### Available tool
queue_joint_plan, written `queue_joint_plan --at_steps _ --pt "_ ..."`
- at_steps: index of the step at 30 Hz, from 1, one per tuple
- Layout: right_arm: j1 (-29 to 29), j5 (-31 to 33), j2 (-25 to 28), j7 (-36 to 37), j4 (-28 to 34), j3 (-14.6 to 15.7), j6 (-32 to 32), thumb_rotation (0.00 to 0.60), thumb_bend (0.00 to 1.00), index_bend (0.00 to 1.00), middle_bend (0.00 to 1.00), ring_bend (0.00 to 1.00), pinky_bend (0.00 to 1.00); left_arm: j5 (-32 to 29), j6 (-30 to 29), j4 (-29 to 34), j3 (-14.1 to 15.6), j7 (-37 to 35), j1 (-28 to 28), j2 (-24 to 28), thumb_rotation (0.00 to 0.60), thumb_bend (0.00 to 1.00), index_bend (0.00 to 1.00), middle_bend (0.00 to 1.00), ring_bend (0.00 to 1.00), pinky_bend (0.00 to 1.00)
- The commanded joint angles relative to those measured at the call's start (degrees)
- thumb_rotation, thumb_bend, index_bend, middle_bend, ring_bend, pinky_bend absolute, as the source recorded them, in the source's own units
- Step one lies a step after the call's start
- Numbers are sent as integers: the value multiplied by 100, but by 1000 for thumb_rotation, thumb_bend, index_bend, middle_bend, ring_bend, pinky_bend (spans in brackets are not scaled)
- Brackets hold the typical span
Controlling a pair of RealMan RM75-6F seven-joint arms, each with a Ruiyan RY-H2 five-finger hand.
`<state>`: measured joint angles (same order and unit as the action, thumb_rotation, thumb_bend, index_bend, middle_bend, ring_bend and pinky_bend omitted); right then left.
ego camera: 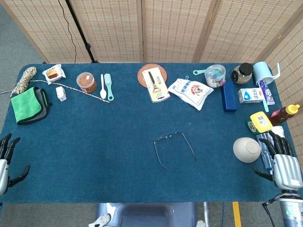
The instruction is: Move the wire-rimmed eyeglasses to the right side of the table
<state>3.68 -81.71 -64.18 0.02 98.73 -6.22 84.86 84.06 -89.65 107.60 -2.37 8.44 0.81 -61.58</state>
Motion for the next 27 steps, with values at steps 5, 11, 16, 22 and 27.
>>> queue_joint_plan --at_steps 5,11,16,22,27 --pt "24 26 3 -4 -5 -8 -43 600 205 205 48 30 50 -11 29 7 1 27 -20 -28 600 287 122 0 29 24" --pt "43 5 3 3 0 -13 -51 600 204 198 49 31 52 -16 9 -8 3 27 -11 -30 600 287 122 0 29 23" --pt "70 -17 30 31 35 -38 -50 600 205 173 55 34 68 -40 8 -35 -36 20 -33 -15 600 287 122 0 29 23" --pt "139 -47 73 29 90 -67 -106 600 205 178 59 40 68 -92 37 -45 -94 56 -84 -5 600 287 133 0 29 23" --pt "234 -90 122 40 129 -91 -210 600 205 188 71 56 74 -117 66 -56 -117 89 -117 -3 600 287 141 0 29 24"
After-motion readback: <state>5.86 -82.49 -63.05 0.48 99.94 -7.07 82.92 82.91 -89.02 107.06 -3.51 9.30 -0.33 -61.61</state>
